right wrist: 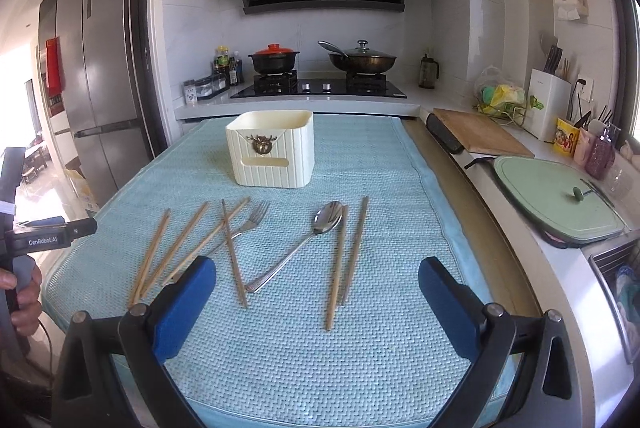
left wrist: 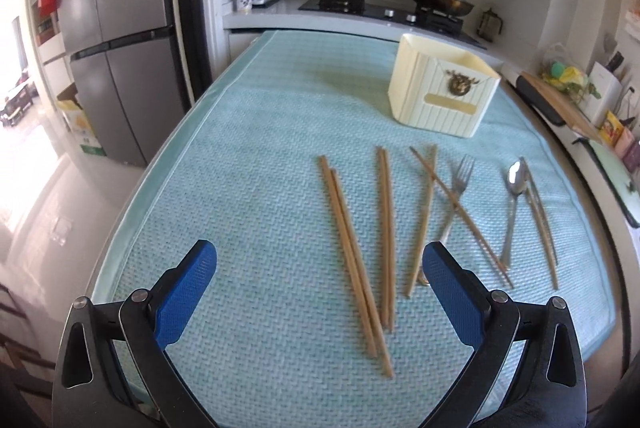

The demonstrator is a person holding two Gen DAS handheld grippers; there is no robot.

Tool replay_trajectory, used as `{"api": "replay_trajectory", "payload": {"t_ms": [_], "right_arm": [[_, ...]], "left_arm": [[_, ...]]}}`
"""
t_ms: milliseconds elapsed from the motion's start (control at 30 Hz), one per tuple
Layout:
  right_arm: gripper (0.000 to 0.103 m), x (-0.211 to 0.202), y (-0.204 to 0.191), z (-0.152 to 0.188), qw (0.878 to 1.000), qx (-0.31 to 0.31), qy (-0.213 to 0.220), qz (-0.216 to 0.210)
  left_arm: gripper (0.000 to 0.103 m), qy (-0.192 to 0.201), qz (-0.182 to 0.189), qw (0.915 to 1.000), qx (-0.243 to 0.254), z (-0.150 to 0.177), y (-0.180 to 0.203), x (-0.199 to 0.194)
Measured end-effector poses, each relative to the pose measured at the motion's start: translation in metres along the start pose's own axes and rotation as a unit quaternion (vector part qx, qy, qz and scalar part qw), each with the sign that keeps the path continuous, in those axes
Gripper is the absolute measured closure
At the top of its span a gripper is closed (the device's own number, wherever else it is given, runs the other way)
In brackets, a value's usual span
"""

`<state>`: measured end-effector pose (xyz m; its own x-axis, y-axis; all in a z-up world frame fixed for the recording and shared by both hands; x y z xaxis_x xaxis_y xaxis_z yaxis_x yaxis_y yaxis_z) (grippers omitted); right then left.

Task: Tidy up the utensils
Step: 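Lower the left tool onto a chopstick while the right tool closes on another chopstick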

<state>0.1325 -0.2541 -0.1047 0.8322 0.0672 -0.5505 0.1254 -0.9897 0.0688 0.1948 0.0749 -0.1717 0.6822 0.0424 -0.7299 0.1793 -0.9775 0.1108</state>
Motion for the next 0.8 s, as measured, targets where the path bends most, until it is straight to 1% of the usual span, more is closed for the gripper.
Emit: {"api": "replay_trajectory", "payload": {"t_ms": [133,267,500,567,700,767,800], "right_arm": [[0.000,0.019,0.008,0.005,1.000,0.002,-0.013,0.006],[0.000,0.044,0.019,0.014,0.999,0.017,-0.036,0.008],[0.000,0.091,0.035,0.028,0.997,0.035,-0.067,0.011],[0.000,0.103,0.043,0.029,0.996,0.053,-0.073,0.011],[0.000,0.119,0.059,0.028,0.993,0.085,-0.084,0.015],[0.000,0.125,0.062,0.026,0.992,0.088,-0.085,0.016],[0.000,0.129,0.062,0.025,0.993,0.084,-0.087,0.017]], "left_arm": [[0.000,-0.020,-0.031,0.9993,0.011,0.004,-0.006,0.036],[0.000,-0.042,-0.046,0.9978,0.021,0.008,-0.009,0.065],[0.001,-0.078,-0.050,0.9956,0.016,0.017,-0.014,0.098],[0.001,-0.083,-0.052,0.9950,0.016,0.019,-0.014,0.104],[0.001,-0.089,-0.042,0.9951,0.008,0.017,-0.014,0.110],[0.000,-0.096,-0.056,0.9937,0.014,0.017,-0.016,0.116],[0.000,-0.092,-0.049,0.9945,0.011,0.015,-0.017,0.116]]}}
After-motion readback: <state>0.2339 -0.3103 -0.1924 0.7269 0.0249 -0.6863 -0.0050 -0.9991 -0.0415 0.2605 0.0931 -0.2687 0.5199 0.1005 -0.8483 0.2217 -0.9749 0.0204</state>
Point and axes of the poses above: each gripper's, at about its wrist camera, not at the fingertips, and x roughly the way its jaws point, y to its right, z to its underside, the point moved 6 cm from there along x, roughly the way its jaws point, and after that the axes turned 4 degrees about -x, right-handed, at the moved point
